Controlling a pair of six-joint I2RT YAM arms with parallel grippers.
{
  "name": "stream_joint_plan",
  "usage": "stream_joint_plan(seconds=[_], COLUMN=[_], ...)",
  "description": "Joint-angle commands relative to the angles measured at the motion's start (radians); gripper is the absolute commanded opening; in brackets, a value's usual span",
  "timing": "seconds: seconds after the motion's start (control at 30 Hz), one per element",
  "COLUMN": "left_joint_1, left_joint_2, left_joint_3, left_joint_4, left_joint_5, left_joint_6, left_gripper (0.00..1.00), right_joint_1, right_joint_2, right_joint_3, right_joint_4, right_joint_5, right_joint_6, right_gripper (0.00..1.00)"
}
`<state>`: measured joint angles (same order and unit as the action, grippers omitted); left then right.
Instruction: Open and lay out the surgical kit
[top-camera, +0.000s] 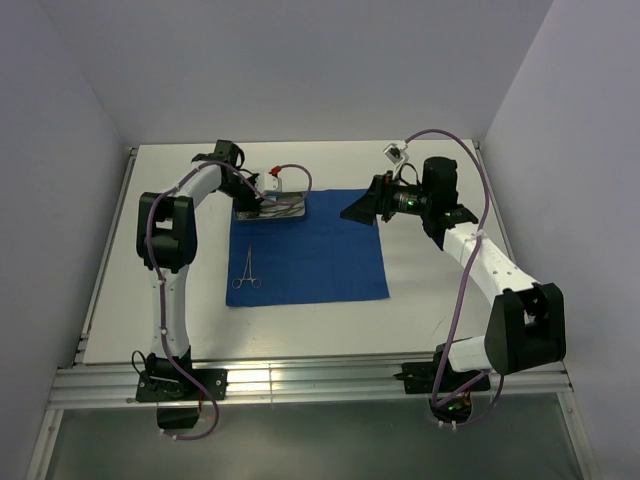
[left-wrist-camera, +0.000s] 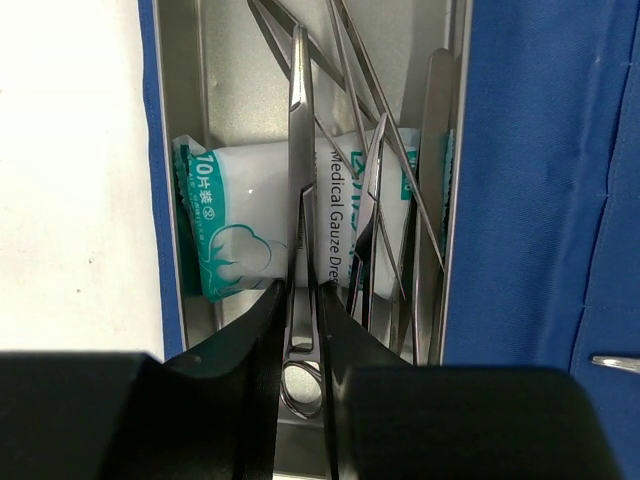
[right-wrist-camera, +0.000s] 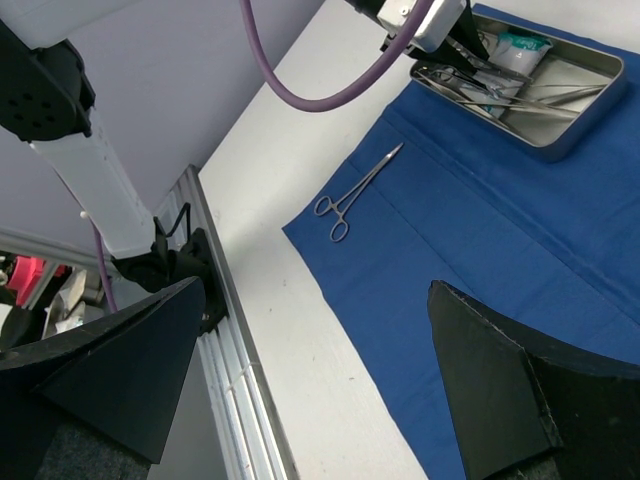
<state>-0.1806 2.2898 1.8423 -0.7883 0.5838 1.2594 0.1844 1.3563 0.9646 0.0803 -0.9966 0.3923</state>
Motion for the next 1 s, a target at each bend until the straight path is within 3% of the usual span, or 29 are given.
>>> stream_joint_plan(seconds=[0.0,0.3,0.97], left_joint_1=[-0.008,-0.008,-0.008], left_joint_2=[-0.001,-0.09,-0.15], left_joint_3=[0.011,0.002,-0.029], left_joint_4=[0.004,0.026,0.084], left_joint_5=[0.01,0.037,0.079], left_joint_6=[-0.025,-0.054,-0.11], left_gripper=[0.14,0.01,0.0], right_joint_1=[-0.01,-0.01,-0.008], right_joint_2=[0.006,0.0,-0.002], right_joint_3=[0.049,0.056,0.049], right_joint_4=[0.01,0.013,0.024], right_joint_5=[-0.02,-0.024,-0.028], right_joint_6=[-0.003,0.0,0.007], right_gripper=[1.0,1.0,1.0])
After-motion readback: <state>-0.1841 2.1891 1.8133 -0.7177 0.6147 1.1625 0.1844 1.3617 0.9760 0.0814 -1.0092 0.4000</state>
